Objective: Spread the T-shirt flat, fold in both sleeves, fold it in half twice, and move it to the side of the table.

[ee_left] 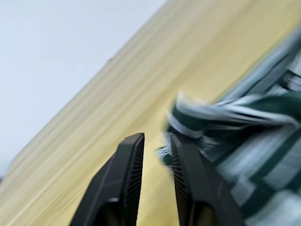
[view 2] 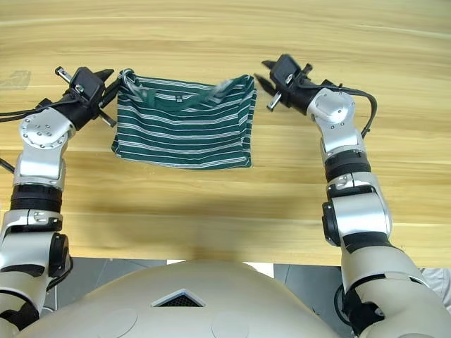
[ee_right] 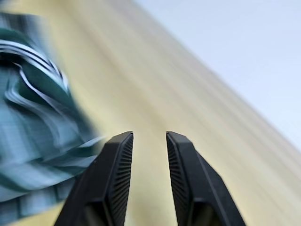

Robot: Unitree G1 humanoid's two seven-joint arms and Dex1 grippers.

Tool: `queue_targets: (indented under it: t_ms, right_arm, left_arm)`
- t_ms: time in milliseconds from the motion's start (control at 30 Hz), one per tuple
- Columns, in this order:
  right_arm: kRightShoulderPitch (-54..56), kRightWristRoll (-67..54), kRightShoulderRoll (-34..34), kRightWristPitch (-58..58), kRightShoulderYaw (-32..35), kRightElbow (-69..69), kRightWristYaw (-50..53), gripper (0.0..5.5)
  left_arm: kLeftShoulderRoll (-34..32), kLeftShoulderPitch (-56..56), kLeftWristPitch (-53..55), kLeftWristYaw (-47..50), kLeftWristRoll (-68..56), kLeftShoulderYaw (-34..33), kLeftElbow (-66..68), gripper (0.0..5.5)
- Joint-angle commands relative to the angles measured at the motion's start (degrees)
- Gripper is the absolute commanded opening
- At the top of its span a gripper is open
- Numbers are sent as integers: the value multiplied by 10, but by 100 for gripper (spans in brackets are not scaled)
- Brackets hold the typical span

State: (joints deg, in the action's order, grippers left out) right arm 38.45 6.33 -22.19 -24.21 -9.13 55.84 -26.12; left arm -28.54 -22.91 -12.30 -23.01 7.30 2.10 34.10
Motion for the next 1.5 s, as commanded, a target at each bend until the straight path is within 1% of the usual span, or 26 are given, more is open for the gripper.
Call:
queue_targets:
  t_ms: [33, 167, 267, 433, 533, 600, 700, 833, 900, 1000, 1100, 1200, 1267, 1333, 1367, 1433, 1500]
  right_arm:
    - [0, 35, -1, -3, 3, 48, 82, 129]
    - [-28, 50, 11, -24, -5, 53, 103, 129]
    - [-38, 65, 21, -41, -23, 31, 93, 129]
    - [-24, 50, 44, -47, -28, -45, 50, 129]
    - [8, 77, 50, -25, -45, -26, 34, 129]
    - [32, 113, 54, -9, -79, 13, 14, 129]
    - [66, 182, 69, 26, -145, 92, -15, 129]
    - [100, 252, 120, 87, -208, 180, 10, 129]
    - [105, 284, 132, 102, -238, 199, 31, 129]
    - [104, 301, 138, 115, -255, 214, 43, 129]
    - [105, 306, 103, 119, -259, 219, 42, 129]
    - [108, 315, 12, 123, -264, 224, 34, 129]
    - [106, 319, -50, 95, -267, 218, 4, 129]
    - [94, 282, -80, 48, -243, 197, -72, 129]
    - [76, 264, -94, 7, -238, 164, -113, 129]
    - [19, 212, -125, -57, -235, 44, -206, 129]
    - [-58, 148, -164, -60, -240, -130, -284, 129]
  left_arm:
    - [35, -40, -17, 66, 10, -5, 95, 187]
    - [42, -32, -40, 83, -2, -13, 126, 241]
    - [36, -23, -52, 87, -17, -31, 117, 286]
    - [29, -2, -73, 121, -57, -94, 9, 286]
    - [23, 14, -54, 146, -76, -133, -83, 286]
    - [23, 27, -28, 151, -87, -148, -148, 286]
    - [25, 54, 27, 146, -75, -138, -253, 286]
    - [18, 91, 91, 132, -71, -133, -370, 286]
    - [18, 92, 111, 126, -69, -127, -402, 286]
    - [16, 104, 120, 116, -62, -119, -427, 286]
    - [18, 121, 128, 115, -59, -121, -440, 286]
    - [18, 138, 132, 115, -52, -120, -457, 286]
    - [18, 157, 137, 113, -51, -123, -474, 286]
    - [20, 174, 140, 116, -50, -129, -488, 286]
    - [26, 178, 143, 121, -53, -134, -491, 286]
    - [33, 190, 148, 121, -55, -131, -498, 286]
    - [29, 202, 145, 117, -43, -124, -500, 286]
